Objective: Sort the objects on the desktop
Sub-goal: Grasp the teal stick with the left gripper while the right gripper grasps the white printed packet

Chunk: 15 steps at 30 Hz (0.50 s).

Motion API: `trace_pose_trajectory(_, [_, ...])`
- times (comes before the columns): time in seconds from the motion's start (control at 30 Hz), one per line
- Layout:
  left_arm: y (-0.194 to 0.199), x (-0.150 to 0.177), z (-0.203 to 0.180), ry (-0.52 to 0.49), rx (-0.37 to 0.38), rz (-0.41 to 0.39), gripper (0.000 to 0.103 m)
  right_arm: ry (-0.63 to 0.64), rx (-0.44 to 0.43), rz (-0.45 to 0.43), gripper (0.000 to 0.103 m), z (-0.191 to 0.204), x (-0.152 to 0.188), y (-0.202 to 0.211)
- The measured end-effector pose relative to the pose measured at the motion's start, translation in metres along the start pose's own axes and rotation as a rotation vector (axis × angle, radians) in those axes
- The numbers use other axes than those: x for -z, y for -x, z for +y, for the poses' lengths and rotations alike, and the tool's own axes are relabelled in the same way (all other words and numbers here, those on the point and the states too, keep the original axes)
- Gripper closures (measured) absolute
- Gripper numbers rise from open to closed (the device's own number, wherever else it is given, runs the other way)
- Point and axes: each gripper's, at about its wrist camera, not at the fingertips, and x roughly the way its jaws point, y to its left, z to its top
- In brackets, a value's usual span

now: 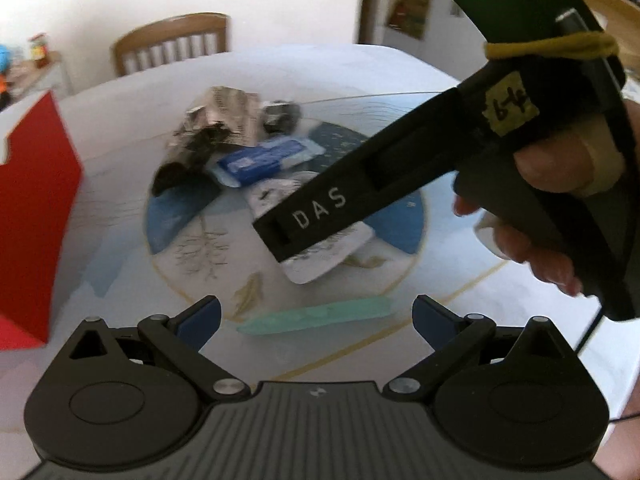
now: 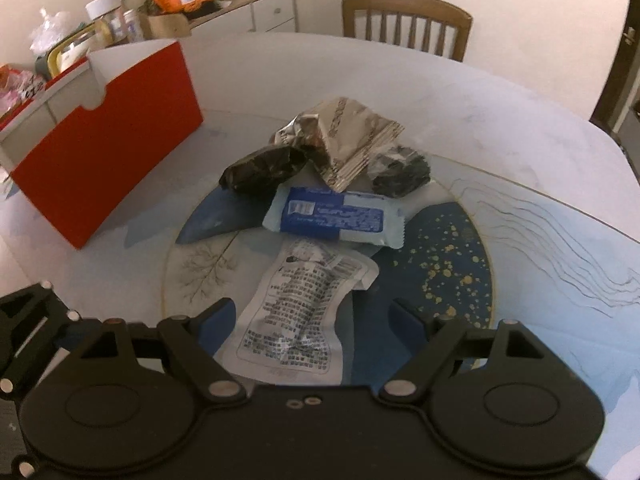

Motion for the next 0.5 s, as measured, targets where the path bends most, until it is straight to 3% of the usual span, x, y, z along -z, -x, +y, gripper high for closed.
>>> trace_pose_trajectory(0.1, [-0.003,0.001,-0.003,0.043,-0.056,0.002,0.001,0.013,-0.019,0.014,0.019,0.000,-0.001,-0.005])
trace_pose_trajectory(0.5, [-0.025,0.005,-0.016,0.062,-0.114,0.027,0.001,0.055,-0.054,0.044,0.019,-0.009,-0.004,-0.018])
